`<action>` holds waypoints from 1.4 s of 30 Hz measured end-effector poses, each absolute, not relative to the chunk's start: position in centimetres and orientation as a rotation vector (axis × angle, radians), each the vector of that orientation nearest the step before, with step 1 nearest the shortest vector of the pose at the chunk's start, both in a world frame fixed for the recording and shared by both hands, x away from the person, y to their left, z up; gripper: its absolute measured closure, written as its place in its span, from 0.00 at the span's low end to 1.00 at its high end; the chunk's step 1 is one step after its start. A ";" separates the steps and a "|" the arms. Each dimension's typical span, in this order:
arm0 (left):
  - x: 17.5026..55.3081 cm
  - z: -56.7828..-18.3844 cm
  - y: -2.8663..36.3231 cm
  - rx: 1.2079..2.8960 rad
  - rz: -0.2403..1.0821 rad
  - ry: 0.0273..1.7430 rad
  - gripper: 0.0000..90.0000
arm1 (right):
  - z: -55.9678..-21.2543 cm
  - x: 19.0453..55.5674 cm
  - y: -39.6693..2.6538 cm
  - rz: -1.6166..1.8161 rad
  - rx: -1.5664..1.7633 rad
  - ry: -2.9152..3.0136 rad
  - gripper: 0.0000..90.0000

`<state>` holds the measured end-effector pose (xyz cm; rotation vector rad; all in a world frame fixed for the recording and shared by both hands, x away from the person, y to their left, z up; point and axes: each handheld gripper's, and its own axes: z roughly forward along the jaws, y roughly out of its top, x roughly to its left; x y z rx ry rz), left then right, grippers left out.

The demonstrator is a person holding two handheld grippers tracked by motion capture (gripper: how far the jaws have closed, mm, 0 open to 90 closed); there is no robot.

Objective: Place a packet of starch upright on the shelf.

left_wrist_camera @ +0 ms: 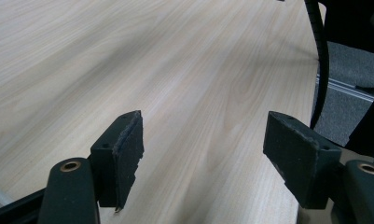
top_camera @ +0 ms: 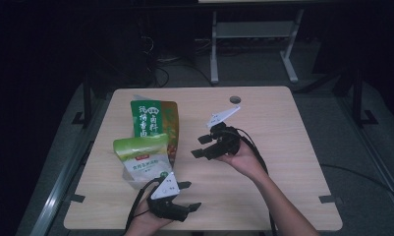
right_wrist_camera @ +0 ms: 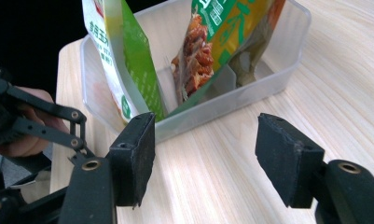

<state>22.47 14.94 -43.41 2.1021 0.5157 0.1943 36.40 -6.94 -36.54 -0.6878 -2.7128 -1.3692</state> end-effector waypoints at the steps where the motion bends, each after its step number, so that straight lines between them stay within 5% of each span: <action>1: 22.5 -43.4 14.9 2.102 0.194 0.516 0.32 | -36.5 36.4 -6.9 -1.369 -0.688 -2.713 0.41; 42: 22.6 -43.3 15.0 2.099 0.216 0.517 0.32 | -38.9 34.2 -15.8 -1.342 -0.940 -2.701 0.36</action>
